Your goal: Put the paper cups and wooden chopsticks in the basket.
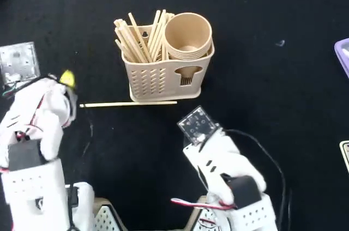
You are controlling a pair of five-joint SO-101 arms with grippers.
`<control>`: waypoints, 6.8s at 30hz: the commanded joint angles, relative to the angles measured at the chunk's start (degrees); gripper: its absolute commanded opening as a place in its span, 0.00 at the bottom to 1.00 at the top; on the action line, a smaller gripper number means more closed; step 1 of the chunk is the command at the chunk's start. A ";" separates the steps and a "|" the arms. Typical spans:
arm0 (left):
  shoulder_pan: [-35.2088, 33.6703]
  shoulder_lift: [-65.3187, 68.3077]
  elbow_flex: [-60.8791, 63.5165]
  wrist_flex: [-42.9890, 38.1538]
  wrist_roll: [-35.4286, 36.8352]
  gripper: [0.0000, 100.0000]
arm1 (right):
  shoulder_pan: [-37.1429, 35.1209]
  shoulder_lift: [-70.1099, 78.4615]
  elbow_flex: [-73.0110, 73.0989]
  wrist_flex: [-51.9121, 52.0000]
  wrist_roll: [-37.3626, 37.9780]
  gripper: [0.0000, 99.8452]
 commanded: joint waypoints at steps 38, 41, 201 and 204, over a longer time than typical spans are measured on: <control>10.07 71.03 -30.20 -2.90 -63.21 0.17 | 0.88 -4.79 10.51 -3.96 0.70 0.16; 9.19 71.03 -30.29 -3.16 -62.86 0.17 | 0.88 -4.79 10.42 -3.87 0.70 0.16; 5.23 60.66 -12.79 -4.92 -57.41 0.20 | 0.79 -4.79 10.15 -3.78 0.70 0.16; 7.08 60.75 -10.68 -5.19 -57.49 0.20 | 0.79 -4.79 10.07 -3.78 0.70 0.16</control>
